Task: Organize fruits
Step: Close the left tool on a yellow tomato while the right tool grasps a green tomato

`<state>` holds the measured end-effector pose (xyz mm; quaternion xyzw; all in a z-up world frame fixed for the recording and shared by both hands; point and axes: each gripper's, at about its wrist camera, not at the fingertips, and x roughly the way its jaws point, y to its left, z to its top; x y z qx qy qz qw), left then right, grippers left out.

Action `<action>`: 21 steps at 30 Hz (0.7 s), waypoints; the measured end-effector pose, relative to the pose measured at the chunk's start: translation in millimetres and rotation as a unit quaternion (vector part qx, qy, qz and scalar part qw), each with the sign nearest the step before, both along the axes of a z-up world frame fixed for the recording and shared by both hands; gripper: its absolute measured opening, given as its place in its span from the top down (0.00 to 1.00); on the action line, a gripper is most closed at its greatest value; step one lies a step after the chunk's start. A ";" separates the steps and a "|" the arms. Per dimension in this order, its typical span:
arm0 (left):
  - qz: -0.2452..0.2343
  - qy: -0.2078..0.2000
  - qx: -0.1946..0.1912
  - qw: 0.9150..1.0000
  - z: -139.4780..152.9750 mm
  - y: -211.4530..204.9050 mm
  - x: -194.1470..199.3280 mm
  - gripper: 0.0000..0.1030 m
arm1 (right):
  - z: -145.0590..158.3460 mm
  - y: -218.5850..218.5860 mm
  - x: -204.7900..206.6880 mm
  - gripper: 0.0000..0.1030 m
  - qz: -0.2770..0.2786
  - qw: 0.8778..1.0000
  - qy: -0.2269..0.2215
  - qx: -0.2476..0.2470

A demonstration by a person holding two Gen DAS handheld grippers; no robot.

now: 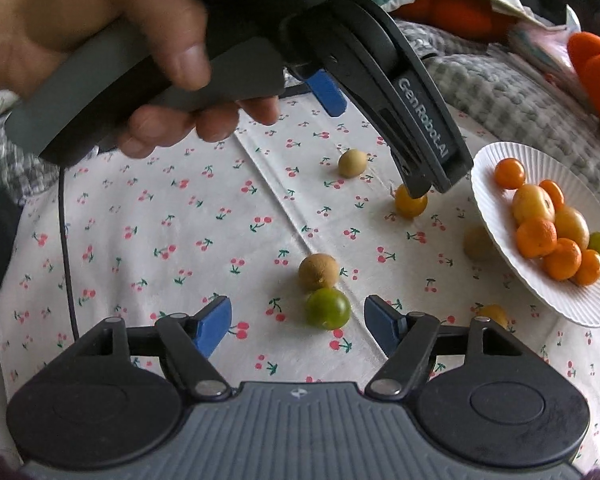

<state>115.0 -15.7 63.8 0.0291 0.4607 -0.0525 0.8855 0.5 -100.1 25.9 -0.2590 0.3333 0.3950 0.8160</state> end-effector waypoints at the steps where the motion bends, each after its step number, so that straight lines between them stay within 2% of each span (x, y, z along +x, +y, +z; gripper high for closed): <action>1: -0.002 0.000 0.005 1.000 -1.1 -0.3 0.8 0.14 | -0.5 -0.7 0.7 0.31 -0.005 1.000 -0.003 0.001; 6: -0.001 0.002 0.007 1.000 -5.5 1.9 6.0 0.13 | -4.0 -7.3 11.8 0.33 -0.030 0.999 0.005 0.007; 13: -0.014 0.000 0.017 1.000 -9.8 -3.7 12.0 0.14 | -7.7 -6.6 16.8 0.54 -0.035 0.999 0.011 0.011; 18: -0.033 0.004 0.035 0.999 -17.8 -9.6 17.2 0.30 | -10.2 -4.1 18.2 0.62 -0.030 0.999 0.013 0.011; 21: -0.046 0.007 0.047 0.998 -23.2 -12.3 21.5 0.40 | -12.0 -2.9 17.8 0.72 -0.023 1.000 0.006 -0.002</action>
